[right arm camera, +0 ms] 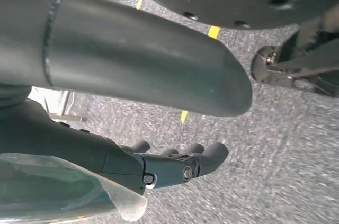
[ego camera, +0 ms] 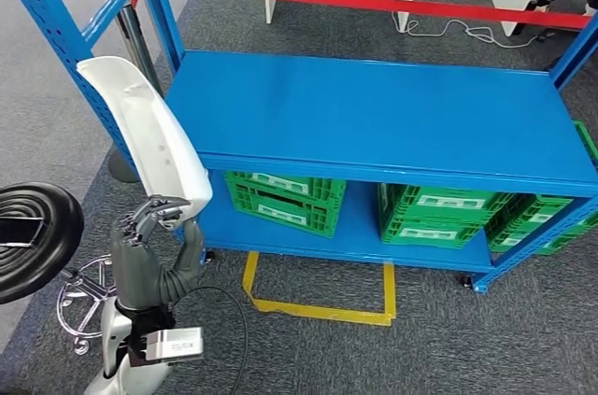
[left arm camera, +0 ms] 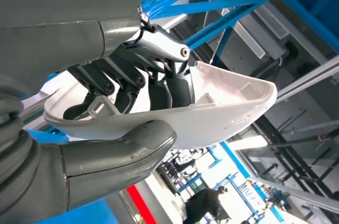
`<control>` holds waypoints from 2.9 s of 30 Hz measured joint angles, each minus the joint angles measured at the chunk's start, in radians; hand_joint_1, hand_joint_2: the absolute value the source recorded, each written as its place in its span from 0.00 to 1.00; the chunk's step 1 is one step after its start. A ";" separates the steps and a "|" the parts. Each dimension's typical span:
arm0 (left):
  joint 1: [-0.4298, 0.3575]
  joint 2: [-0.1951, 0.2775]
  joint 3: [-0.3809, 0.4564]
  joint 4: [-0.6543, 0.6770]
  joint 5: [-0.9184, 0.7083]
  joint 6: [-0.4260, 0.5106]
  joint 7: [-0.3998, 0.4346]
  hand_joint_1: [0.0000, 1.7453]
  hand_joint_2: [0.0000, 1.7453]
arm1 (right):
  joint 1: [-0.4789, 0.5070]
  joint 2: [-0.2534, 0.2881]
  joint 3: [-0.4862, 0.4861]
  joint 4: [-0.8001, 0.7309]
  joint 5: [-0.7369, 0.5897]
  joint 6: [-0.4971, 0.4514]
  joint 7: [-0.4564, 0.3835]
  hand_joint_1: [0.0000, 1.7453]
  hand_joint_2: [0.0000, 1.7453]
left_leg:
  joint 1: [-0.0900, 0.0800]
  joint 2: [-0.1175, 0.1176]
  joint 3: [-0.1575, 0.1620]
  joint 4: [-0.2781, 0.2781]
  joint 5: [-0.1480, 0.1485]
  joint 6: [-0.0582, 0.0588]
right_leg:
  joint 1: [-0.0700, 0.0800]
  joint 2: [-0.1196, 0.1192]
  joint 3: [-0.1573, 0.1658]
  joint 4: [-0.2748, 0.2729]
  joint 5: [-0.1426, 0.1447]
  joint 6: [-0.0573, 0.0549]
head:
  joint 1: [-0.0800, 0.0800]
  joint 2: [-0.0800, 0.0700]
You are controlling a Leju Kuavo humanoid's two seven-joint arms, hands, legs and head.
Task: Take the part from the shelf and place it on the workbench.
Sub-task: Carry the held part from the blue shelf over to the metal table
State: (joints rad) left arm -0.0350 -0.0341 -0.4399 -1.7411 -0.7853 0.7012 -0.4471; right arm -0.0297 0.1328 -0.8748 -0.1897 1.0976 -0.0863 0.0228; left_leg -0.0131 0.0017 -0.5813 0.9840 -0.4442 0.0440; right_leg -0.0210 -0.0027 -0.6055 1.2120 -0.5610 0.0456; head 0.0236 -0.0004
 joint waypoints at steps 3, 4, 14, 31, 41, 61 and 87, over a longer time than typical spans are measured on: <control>-0.003 0.004 -0.011 0.000 0.020 -0.004 0.004 1.00 1.00 | -0.004 0.000 0.000 -0.001 0.000 0.002 -0.001 0.00 0.00 | -0.005 0.000 -0.025 0.016 0.018 -0.010 | 0.011 0.001 0.139 -0.199 0.011 -0.016 | -0.001 0.000; -0.005 0.005 -0.016 0.001 0.030 -0.008 0.004 1.00 1.00 | -0.005 0.000 0.000 -0.001 0.000 0.003 -0.001 0.00 0.00 | -0.006 0.001 -0.030 0.020 0.024 -0.015 | 0.013 0.002 0.155 -0.231 0.001 -0.018 | -0.001 0.000; -0.017 0.023 -0.037 0.016 0.073 -0.013 -0.008 1.00 1.00 | -0.003 0.008 -0.007 -0.001 -0.004 -0.002 0.000 0.00 0.00 | 0.021 -0.001 -0.053 0.288 -0.144 -0.070 | 0.005 -0.010 0.062 -0.232 0.077 -0.047 | -0.008 0.000; -0.023 0.034 -0.036 0.018 0.074 -0.013 -0.011 1.00 1.00 | 0.006 0.013 -0.032 -0.003 -0.021 -0.012 0.003 0.00 0.00 | 0.006 0.003 -0.020 0.007 0.011 -0.008 | 0.002 0.000 0.020 -0.021 0.016 -0.004 | 0.000 0.000; -0.023 0.040 -0.034 0.018 0.073 -0.013 -0.007 1.00 1.00 | 0.005 0.017 -0.036 -0.006 -0.029 -0.017 0.004 0.00 0.00 | 0.010 0.001 -0.096 0.189 -0.111 -0.062 | 0.007 -0.005 0.112 -0.248 0.047 -0.050 | -0.006 0.000; -0.010 0.046 0.002 0.021 0.059 -0.013 0.010 1.00 1.00 | 0.013 0.046 -0.070 -0.019 -0.053 -0.019 -0.017 0.00 0.00 | 0.009 0.010 0.026 -0.014 -0.003 -0.008 | 0.005 0.000 -0.051 0.006 -0.011 0.003 | -0.003 0.000; -0.009 0.046 0.015 0.022 0.052 -0.020 0.022 1.00 1.00 | 0.015 0.056 -0.080 -0.031 -0.060 -0.017 -0.012 0.00 0.00 | 0.007 0.009 0.111 -0.035 -0.054 -0.010 | 0.012 0.000 -0.070 -0.168 0.108 -0.011 | -0.011 0.000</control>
State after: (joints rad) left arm -0.0440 0.0116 -0.4246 -1.7189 -0.7334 0.6810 -0.4252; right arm -0.0148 0.1884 -0.9544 -0.2203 1.0378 -0.1037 0.0109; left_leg -0.0062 0.0105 -0.4701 0.9493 -0.4982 0.0345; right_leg -0.0087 -0.0027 -0.6758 1.0443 -0.4528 0.0344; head 0.0122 -0.0004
